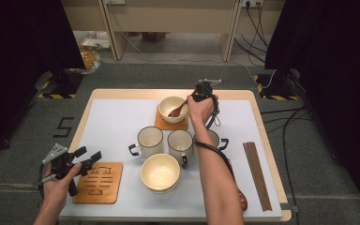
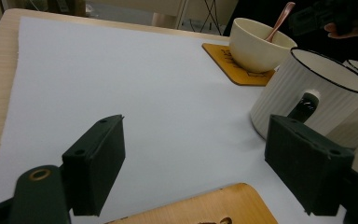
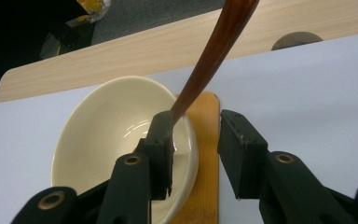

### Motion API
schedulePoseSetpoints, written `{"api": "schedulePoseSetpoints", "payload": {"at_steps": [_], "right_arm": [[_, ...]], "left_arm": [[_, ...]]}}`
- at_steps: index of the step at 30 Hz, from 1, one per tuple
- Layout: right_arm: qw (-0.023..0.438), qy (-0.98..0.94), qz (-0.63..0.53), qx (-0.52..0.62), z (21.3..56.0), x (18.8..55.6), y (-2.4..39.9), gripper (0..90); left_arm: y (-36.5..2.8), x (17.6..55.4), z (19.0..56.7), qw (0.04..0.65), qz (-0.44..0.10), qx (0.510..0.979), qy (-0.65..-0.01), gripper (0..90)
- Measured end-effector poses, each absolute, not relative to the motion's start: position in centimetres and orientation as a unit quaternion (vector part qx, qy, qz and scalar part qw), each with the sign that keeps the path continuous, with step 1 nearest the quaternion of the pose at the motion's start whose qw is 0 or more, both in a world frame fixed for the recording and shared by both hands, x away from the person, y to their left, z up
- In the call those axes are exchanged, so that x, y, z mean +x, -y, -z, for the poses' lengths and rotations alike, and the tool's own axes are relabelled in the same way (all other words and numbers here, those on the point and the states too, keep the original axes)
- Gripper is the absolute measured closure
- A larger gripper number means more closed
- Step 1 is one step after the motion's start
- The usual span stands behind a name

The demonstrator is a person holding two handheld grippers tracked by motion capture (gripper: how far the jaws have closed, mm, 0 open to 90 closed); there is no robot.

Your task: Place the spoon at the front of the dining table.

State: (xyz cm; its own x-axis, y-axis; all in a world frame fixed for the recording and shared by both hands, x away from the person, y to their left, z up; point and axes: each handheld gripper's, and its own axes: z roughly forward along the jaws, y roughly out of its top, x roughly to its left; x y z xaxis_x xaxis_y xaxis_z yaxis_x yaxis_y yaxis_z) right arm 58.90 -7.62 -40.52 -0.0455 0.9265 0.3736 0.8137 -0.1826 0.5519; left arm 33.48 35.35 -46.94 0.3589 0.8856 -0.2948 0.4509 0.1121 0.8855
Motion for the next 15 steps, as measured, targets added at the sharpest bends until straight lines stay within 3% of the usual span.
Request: {"api": "schedulePoseSetpoints", "payload": {"at_steps": [15], "right_arm": [[0.079, -0.649, -0.333, 0.680, 39.5, 57.8, 7.7, 62.3]], "left_arm": [[-35.3, 33.4, 46.9, 0.528, -0.208, 0.633, -0.527, 19.5]]}}
